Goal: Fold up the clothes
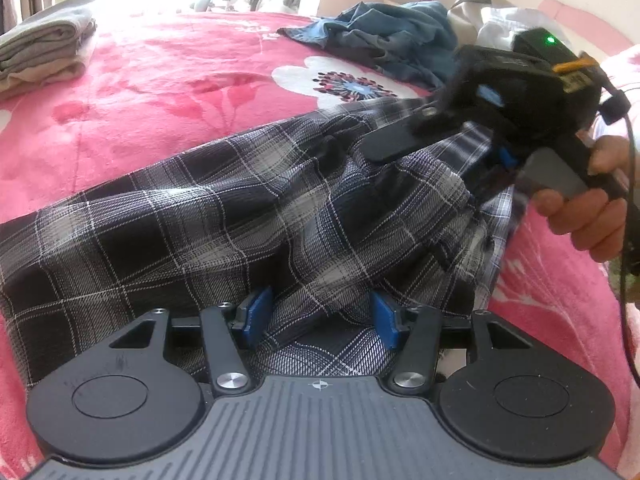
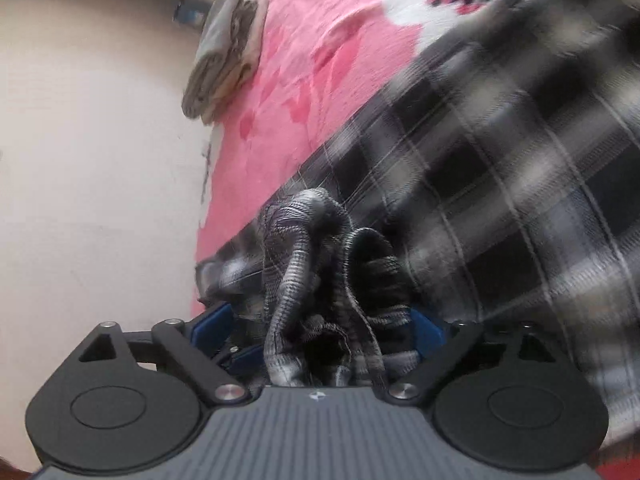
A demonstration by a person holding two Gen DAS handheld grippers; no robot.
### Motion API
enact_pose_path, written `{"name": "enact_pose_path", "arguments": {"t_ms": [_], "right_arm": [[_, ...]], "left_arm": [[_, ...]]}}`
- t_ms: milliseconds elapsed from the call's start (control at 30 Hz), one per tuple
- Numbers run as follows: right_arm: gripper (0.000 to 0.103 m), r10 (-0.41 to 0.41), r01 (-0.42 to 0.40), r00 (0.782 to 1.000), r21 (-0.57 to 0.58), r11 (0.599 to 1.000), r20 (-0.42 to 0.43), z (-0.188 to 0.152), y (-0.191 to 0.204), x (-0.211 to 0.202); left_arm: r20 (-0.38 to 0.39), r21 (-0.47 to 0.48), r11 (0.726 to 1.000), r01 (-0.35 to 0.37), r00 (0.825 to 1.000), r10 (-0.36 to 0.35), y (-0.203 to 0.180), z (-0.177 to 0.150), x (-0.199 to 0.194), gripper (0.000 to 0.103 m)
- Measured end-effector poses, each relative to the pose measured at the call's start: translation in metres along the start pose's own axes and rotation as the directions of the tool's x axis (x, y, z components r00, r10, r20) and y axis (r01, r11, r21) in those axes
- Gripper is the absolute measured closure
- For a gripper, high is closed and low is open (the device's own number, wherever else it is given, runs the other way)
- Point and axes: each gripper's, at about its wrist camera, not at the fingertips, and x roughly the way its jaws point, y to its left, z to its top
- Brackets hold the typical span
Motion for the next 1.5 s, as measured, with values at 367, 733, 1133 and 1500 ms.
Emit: {"name": "enact_pose_path", "arguments": {"t_ms": [367, 733, 1133, 1500], "right_arm": [[0.071, -0.089, 0.089, 0.996, -0.034, 0.995, 0.014, -0.012, 0.008, 0.006], [0.081, -0.296, 0.373, 0.912, -0.27, 0.888, 0.285, -0.001, 0.067, -0.062], [0.081, -0.567, 0.699, 0.678, -0.173, 0.693, 0.468, 0.043, 0.008, -0.173], [0.081, -0.646, 0.765, 0.604, -0.111, 0.634, 0.467, 0.085, -0.037, -0.215]], "left_arm": [[0.014, -0.002, 1.0, 0.007, 1.0, -0.007, 0.002, -0.002, -0.001, 0.049], [0.155, -0.074, 0.993, 0.09, 0.985, -0.078, 0.002, 0.009, -0.06, 0.049], [0.066, -0.093, 0.995, 0.04, 0.997, -0.034, 0.003, 0.007, -0.035, 0.049], [0.021, -0.104, 0.995, 0.009, 1.0, -0.007, 0.007, 0.01, -0.021, 0.049]]}}
